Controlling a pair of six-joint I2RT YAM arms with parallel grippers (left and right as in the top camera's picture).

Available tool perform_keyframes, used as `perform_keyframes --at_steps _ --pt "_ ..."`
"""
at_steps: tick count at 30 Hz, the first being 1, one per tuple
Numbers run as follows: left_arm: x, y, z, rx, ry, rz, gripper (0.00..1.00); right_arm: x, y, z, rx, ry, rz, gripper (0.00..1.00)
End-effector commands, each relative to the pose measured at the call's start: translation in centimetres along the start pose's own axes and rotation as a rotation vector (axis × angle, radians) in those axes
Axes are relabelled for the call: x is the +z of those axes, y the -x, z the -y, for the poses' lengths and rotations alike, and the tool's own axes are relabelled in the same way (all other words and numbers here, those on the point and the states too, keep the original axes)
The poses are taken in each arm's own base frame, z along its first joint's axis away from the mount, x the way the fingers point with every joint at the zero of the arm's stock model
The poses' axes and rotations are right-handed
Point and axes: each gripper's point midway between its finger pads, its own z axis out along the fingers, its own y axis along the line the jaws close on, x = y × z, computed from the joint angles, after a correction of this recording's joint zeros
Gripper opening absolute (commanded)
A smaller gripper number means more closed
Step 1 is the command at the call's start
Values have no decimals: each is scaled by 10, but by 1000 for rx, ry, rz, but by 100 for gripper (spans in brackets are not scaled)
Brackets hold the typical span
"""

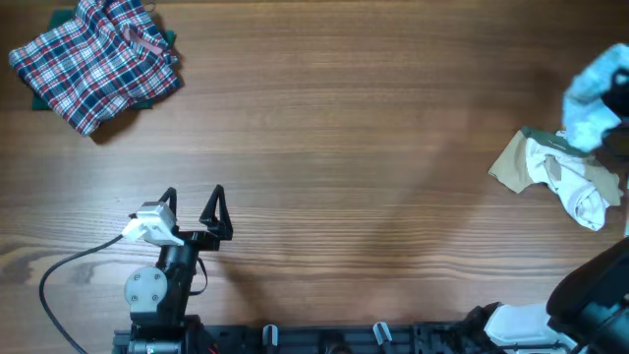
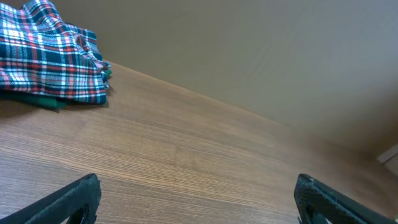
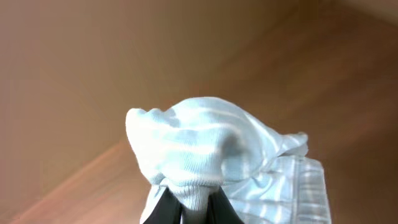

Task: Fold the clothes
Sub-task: 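Carry the blue garment left and drop it at table center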

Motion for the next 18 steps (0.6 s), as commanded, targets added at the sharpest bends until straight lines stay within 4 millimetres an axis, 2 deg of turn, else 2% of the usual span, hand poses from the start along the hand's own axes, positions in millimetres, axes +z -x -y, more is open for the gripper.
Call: perform_keyframes --at_steps 1,3,5,7,8,9,11,14,16,18 --pt "0 -2 -2 16 6 -1 100 -8 -14 -94 -24 288 -73 4" --pt "0 -2 -2 16 7 -2 100 -6 -39 -147 -28 415 -152 4" --pt "0 -2 -2 16 7 -2 100 -4 -59 -180 -34 479 -207 4" --pt "0 -2 -2 16 7 -2 100 -3 -89 -225 -76 544 -267 4" --pt "0 -2 -2 16 7 -2 100 -3 -112 -255 -89 557 -302 4" --pt "0 -2 -2 16 6 -1 100 -6 -147 -297 -143 577 -339 5" --pt "0 -2 -2 16 7 -2 100 -12 -171 -323 -183 594 -361 4" --pt "0 -2 -2 16 7 -2 100 -25 -219 -366 -248 649 -414 5" --pt "0 -2 -2 16 7 -2 100 -35 -248 -390 -251 705 -462 13" --pt "0 -2 -2 16 7 -2 100 -43 -272 -405 -256 735 -508 35"
